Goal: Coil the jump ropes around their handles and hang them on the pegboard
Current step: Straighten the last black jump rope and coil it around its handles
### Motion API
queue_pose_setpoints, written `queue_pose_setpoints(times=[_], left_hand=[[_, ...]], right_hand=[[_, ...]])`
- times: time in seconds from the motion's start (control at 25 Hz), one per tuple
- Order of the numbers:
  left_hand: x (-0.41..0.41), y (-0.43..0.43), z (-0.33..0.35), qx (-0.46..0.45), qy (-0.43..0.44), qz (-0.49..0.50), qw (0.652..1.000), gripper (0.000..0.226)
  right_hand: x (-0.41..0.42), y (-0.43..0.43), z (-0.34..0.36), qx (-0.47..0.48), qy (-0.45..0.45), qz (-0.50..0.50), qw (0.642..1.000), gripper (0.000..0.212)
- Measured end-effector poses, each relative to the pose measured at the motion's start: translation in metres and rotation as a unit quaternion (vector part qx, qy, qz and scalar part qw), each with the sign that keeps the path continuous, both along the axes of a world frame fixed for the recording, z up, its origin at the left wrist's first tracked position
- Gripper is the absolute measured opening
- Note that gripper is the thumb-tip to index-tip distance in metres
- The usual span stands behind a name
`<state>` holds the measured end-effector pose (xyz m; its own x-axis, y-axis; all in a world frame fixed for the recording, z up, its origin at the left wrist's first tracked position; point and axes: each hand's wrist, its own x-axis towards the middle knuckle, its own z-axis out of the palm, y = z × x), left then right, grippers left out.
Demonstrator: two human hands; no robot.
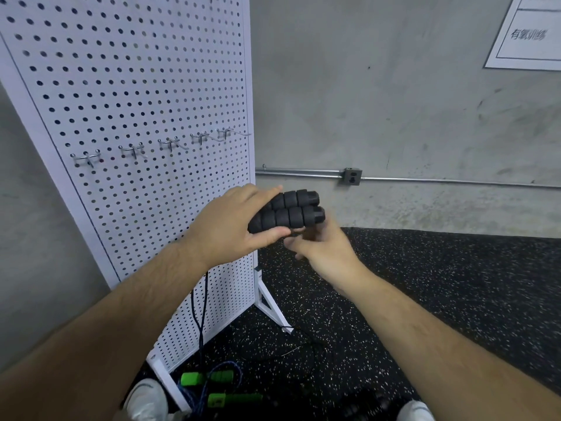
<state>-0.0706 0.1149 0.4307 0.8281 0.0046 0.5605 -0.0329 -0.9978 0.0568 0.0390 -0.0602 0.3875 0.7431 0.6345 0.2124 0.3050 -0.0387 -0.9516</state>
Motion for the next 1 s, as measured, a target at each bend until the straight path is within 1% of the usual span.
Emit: queue_pose_setpoints(times=[0.04,0.08,0.12,0.2,0.24,0.32,0.36,0.4,0.48,0.52,0.6,0.76,0.88,1.0], left_hand=[[-0.001,-0.003,0.002,-0.028,-0.01,-0.003,1.0,0.082],[-0.002,-0.006,0.004,-0.053,-0.02,-0.011,0.998,0.079],[-0.003,-0.01,0.005,-0.079,-0.03,-0.021,0.996,0.076],[-0.004,-0.014,0.007,-0.123,-0.048,-0.035,0.991,0.071],[-0.004,-0.015,0.007,-0.141,-0.055,-0.038,0.988,0.07],[-0.006,-0.015,0.008,-0.161,-0.056,-0.038,0.985,0.07],[-0.008,-0.012,0.008,-0.167,-0.051,-0.036,0.984,0.07],[-0.01,-0.008,0.008,-0.17,-0.048,-0.036,0.984,0.069],[-0.015,0.001,0.01,-0.178,-0.042,-0.031,0.983,0.064],[-0.019,0.006,0.01,-0.18,-0.038,-0.026,0.983,0.062],[-0.025,0.017,0.009,-0.185,-0.032,-0.022,0.982,0.058],[-0.034,0.031,0.005,-0.197,-0.025,-0.04,0.979,0.054],[-0.041,0.04,0.005,-0.171,0.005,-0.046,0.984,0.057],[-0.045,0.046,0.003,-0.107,0.069,-0.021,0.992,0.069]], right_hand=[[-0.004,0.008,-0.005,-0.038,0.0,0.022,0.999,0.056],[-0.01,0.017,-0.009,-0.071,0.0,0.063,0.995,0.05],[-0.019,0.028,-0.013,-0.089,0.009,0.116,0.989,0.051],[-0.041,0.052,-0.017,-0.09,0.05,0.222,0.97,0.055],[-0.051,0.064,-0.02,-0.081,0.066,0.259,0.96,0.05],[-0.063,0.079,-0.026,-0.056,0.08,0.289,0.952,0.032],[-0.065,0.083,-0.028,-0.046,0.084,0.291,0.952,0.023],[-0.065,0.083,-0.027,-0.04,0.093,0.294,0.95,0.019],[-0.058,0.078,-0.022,-0.043,0.118,0.277,0.953,0.023],[-0.051,0.075,-0.018,-0.052,0.114,0.265,0.956,0.022],[-0.037,0.067,-0.011,-0.079,0.078,0.243,0.964,0.027],[-0.014,0.052,-0.001,-0.123,0.032,0.24,0.962,0.03],[0.0,0.035,0.01,-0.148,0.011,0.221,0.964,0.03],[0.014,0.019,0.021,-0.159,0.016,0.185,0.97,0.021]])
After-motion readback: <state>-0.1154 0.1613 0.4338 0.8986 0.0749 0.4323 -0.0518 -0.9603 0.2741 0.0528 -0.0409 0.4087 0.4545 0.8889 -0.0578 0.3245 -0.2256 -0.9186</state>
